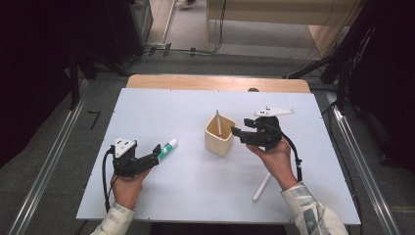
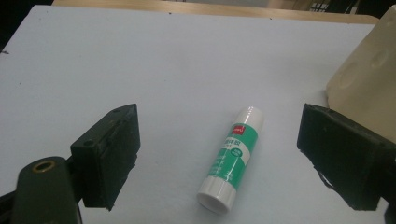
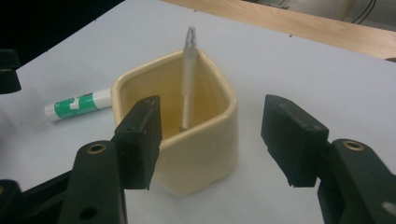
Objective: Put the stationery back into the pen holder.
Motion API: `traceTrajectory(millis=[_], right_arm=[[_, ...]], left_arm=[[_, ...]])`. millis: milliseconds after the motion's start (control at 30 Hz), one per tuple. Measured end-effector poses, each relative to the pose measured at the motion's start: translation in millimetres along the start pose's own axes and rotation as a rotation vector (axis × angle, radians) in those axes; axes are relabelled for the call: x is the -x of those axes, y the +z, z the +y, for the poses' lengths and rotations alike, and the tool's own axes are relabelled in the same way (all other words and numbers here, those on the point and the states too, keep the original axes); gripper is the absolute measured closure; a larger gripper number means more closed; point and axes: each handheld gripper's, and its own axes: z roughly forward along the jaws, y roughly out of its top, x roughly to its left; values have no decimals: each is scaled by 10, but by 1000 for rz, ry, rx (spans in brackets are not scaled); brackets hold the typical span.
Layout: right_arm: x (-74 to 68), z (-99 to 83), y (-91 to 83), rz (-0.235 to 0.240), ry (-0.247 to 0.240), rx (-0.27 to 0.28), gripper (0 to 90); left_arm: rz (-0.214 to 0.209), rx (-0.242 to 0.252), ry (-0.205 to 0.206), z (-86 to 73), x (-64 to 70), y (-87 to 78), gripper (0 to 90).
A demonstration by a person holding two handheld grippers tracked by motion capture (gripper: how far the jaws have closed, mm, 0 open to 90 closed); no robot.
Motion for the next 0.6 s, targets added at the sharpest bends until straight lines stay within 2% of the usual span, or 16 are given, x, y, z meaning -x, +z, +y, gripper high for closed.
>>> traceTrajectory(millis=[233,433,600], right_arm=[[25,-117,-117,-27,4,-2,339],[32,-253,-208,-74,7,-13,317],[56,-329,-266,-80,19,-26,306]], left_arm=[[1,1,1,1,2,-4,142],[1,1,1,0,3,-2,142],[1,2,0,2,6,-4,142]])
